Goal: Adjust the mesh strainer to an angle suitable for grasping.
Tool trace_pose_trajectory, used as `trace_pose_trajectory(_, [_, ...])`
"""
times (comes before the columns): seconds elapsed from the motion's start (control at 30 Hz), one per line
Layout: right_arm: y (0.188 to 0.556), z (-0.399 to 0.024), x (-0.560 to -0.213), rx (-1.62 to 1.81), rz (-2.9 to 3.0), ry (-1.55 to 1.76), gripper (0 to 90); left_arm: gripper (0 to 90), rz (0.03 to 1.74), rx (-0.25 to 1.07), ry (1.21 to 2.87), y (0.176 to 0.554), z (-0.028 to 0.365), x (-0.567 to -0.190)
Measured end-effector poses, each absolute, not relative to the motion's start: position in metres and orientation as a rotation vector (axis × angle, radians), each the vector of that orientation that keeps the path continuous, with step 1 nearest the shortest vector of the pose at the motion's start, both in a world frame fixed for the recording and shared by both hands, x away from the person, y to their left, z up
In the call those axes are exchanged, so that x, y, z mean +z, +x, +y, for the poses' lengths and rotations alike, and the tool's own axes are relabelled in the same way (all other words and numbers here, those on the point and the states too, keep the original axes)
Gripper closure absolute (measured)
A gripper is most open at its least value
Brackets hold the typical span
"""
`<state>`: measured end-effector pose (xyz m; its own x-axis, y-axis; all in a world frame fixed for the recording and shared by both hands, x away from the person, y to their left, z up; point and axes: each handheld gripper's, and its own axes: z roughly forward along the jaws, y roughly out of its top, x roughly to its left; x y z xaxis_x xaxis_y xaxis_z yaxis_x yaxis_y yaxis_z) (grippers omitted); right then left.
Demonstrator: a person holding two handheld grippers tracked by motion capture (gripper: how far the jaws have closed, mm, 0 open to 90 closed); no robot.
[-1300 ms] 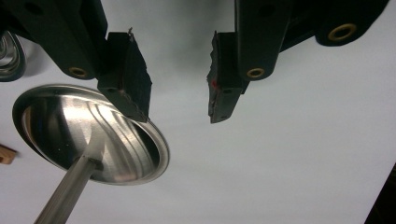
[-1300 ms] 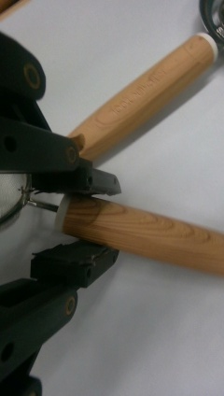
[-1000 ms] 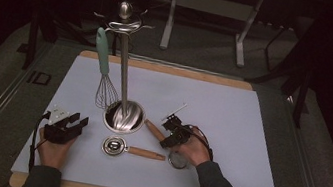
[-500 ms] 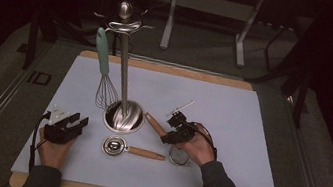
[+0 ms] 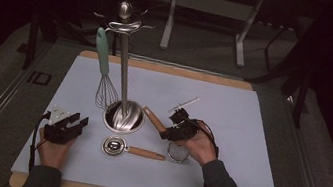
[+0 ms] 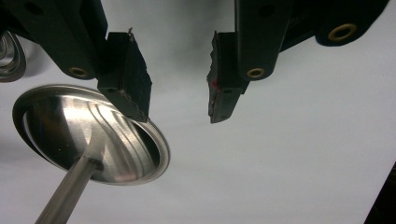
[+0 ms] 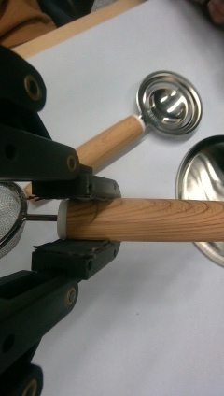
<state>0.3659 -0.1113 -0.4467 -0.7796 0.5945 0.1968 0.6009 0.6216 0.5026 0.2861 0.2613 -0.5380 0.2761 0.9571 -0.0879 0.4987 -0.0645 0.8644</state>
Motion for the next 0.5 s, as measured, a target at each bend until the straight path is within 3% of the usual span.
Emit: trace_pose_trajectory(0.5, [0.362, -0.106, -0.429, -0.977, -2.826, -0.997, 71.1, 59.0, 1.346, 0.677, 1.693, 0.286, 0.261, -0.538])
